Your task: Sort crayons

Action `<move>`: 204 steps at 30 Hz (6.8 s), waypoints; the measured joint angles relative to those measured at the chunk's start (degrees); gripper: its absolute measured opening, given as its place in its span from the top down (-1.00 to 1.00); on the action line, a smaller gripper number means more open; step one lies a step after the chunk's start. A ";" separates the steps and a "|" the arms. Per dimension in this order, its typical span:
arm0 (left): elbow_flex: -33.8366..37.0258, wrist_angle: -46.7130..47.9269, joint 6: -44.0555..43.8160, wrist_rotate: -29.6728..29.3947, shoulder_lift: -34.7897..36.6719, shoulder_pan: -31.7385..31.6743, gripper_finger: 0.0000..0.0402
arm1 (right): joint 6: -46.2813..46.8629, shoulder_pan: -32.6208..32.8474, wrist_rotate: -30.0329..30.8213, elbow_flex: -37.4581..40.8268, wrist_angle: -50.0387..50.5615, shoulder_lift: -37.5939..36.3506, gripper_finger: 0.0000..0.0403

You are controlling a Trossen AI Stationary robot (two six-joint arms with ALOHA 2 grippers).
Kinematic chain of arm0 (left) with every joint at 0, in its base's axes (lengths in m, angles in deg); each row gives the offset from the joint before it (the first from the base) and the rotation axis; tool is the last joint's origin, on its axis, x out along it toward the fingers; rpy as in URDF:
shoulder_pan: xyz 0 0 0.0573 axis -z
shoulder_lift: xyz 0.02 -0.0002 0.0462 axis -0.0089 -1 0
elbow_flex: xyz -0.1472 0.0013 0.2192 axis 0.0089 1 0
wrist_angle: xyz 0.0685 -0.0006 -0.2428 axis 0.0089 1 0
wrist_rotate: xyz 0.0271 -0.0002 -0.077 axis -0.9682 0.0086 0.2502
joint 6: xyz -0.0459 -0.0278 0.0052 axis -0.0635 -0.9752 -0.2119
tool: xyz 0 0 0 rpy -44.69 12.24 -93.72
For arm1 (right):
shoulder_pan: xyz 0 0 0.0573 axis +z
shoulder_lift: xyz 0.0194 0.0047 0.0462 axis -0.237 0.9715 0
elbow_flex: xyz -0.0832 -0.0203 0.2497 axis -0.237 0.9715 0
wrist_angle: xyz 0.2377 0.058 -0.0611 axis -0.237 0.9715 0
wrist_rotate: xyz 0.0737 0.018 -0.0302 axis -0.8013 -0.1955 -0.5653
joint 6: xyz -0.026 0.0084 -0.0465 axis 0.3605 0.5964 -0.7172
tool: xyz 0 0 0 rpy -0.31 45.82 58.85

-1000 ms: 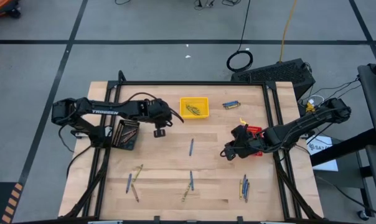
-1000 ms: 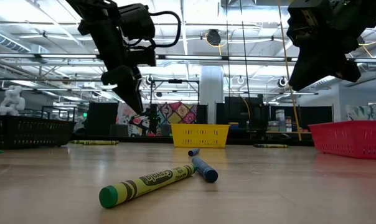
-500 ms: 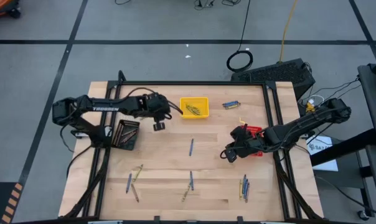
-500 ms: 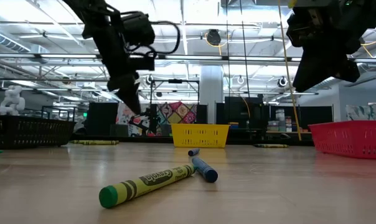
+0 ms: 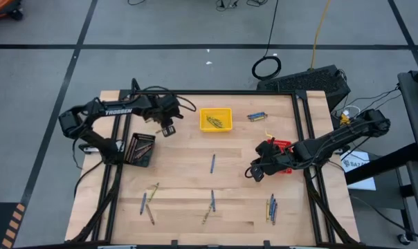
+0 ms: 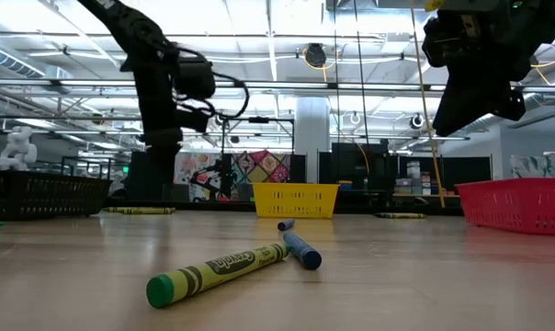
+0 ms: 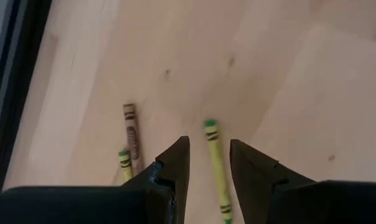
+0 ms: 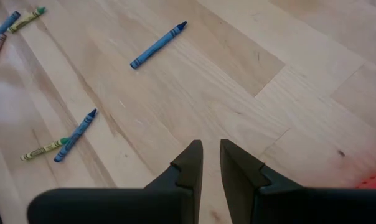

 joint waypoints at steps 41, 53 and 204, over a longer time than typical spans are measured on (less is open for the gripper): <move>3.52 -3.58 1.09 3.97 -9.51 -2.81 0.96 | -0.11 0.00 0.02 0.00 -0.42 0.00 0.80; 2.74 -1.21 0.96 3.62 -6.77 -0.82 0.99 | -0.11 0.00 0.23 0.00 -0.35 0.00 0.80; -30.91 25.93 5.47 10.16 -20.51 22.31 0.67 | 31.90 15.72 -12.14 -3.21 5.68 12.48 0.73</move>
